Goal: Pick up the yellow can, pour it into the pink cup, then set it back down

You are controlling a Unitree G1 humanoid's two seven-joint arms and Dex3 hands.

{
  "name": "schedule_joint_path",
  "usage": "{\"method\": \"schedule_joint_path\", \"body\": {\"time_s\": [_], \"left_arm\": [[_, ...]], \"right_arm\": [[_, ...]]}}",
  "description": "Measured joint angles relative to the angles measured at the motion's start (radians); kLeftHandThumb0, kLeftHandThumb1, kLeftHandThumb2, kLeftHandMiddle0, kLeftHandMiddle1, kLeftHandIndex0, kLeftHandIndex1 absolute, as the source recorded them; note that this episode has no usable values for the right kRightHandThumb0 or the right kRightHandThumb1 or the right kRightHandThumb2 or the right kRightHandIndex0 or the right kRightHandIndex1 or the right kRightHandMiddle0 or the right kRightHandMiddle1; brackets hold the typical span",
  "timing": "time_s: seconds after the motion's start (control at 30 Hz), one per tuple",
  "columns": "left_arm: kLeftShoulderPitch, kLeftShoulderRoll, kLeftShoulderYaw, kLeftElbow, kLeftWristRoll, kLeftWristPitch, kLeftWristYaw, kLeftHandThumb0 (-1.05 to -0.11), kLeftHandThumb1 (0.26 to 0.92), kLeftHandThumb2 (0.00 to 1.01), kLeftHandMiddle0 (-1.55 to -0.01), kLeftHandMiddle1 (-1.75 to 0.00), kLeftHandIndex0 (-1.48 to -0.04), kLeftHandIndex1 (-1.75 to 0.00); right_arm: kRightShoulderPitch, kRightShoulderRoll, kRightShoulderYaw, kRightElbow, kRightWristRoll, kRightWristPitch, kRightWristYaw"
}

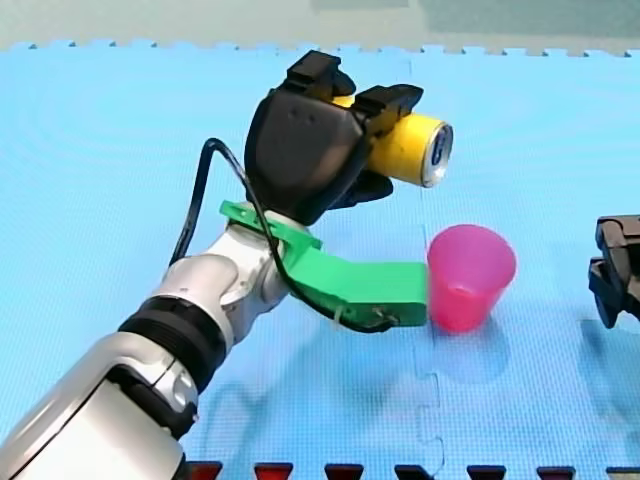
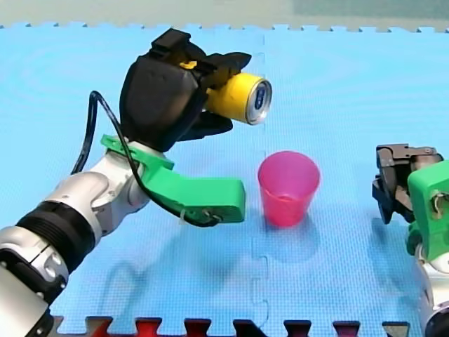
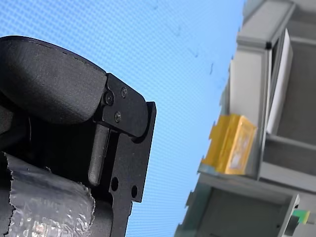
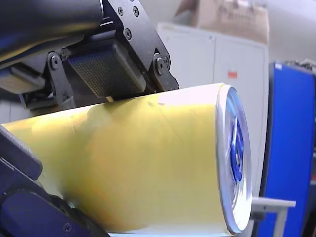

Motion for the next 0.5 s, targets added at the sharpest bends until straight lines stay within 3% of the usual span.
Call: {"method": "schedule_joint_path", "body": {"time_s": [0.03, 0.07, 0.13, 0.23, 0.5], "left_arm": [[-0.003, -0.001, -0.005, 0.004, 0.007, 0.006, 0.008, -0.341, 0.849, 0.0, -0.81, -1.74, -1.1, -0.71], [-0.006, -0.002, -0.01, 0.009, 0.011, 0.013, 0.016, -0.335, 0.851, 0.0, -0.81, -1.75, -0.88, -1.12], [-0.011, -0.004, -0.02, 0.017, 0.019, 0.022, 0.03, -0.328, 0.858, 0.0, -0.82, -1.75, -0.66, -1.53], [-0.019, -0.009, -0.033, 0.031, 0.024, 0.033, 0.047, -0.325, 0.862, 0.0, -0.82, -1.75, -0.58, -1.68], [-0.034, -0.024, -0.064, 0.062, 0.039, 0.059, 0.062, -0.331, 0.868, 0.0, -0.82, -1.75, -0.56, -1.71]], "right_arm": [[0.0, 0.0, 0.0, 0.0, -0.001, 0.0, -0.001], [0.0, 0.0, 0.001, 0.0, -0.001, 0.0, -0.002], [0.0, 0.0, 0.002, 0.0, -0.002, -0.001, -0.003], [0.001, 0.001, 0.003, 0.0, -0.004, -0.006, -0.007], [0.001, 0.001, 0.005, 0.004, -0.008, -0.016, -0.015]]}}
